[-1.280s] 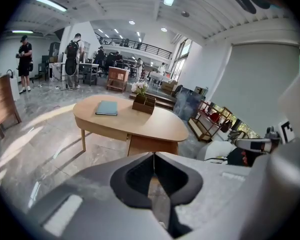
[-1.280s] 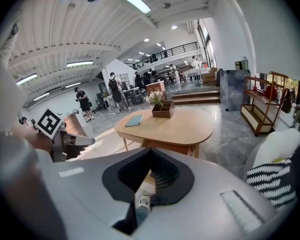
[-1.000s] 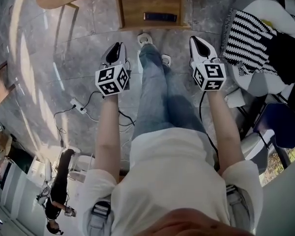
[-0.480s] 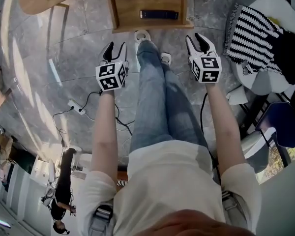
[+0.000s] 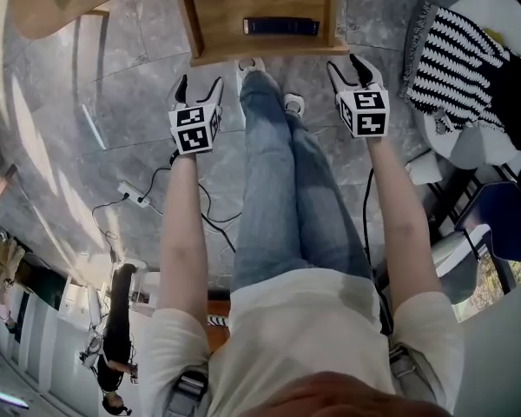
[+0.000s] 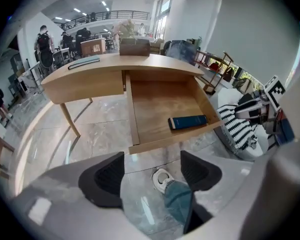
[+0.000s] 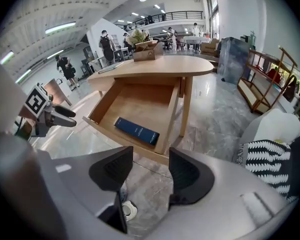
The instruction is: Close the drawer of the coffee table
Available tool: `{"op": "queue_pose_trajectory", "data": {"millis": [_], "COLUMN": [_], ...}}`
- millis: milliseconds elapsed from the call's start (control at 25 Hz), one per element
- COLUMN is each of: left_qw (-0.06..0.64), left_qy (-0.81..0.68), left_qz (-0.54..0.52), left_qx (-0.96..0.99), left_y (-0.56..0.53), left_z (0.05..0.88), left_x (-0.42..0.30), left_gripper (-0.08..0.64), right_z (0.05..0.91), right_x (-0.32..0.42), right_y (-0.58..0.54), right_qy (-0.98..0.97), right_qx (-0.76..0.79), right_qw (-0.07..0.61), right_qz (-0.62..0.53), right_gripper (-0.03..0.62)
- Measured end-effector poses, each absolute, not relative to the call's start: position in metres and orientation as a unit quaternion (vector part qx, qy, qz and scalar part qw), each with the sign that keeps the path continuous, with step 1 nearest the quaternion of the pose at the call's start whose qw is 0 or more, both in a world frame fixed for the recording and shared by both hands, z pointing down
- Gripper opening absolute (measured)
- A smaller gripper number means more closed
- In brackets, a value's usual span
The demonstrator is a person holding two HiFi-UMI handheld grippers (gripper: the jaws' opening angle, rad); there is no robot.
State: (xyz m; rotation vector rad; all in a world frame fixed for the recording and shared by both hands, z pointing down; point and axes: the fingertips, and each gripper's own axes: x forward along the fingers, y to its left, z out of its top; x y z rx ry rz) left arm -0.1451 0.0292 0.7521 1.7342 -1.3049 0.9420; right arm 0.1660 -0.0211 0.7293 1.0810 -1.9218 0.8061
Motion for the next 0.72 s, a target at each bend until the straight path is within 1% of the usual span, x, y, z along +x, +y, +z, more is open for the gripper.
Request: {"op": "queue_pose_trajectory", "data": {"millis": [160, 280, 320, 480, 720], "left_qw": [0.375, 0.372, 0.372, 0.379, 0.389], "left_qy": [-0.504, -0.497, -0.495, -0.487, -0.487], "left_qz": [0.383, 0.393, 0.396, 0.404, 0.396], "left_qx": [0.678, 0.678, 0.678, 0.676, 0.674], "left_y": [0.026, 0.023, 0.021, 0.021, 0.005], "left_z": [0.770, 0.783, 0.787, 0.807, 0.821], "left_x": [-0.151, -0.152, -0.152, -0.154, -0.148], "left_gripper": [0.380, 0.394, 0.397, 0.405, 0.405], "right_z": [0.753, 0.773, 0.779, 0.800, 0.822], "right_x": [0.170, 0.173, 0.174, 0.178, 0.182], "right_y": [-0.021, -0.022, -0.023, -0.025, -0.031], "right_qy": [-0.748, -0.742, -0.740, -0.732, -0.722], "right_qx": [0.417, 0.406, 0.402, 0.390, 0.382], "right_qw": [0.412, 0.433, 0.441, 0.467, 0.484], "right_qz": [0.312, 0.313, 0.311, 0.307, 0.314], "right_gripper": [0.269, 0.332, 0.344, 0.359, 0.360]}}
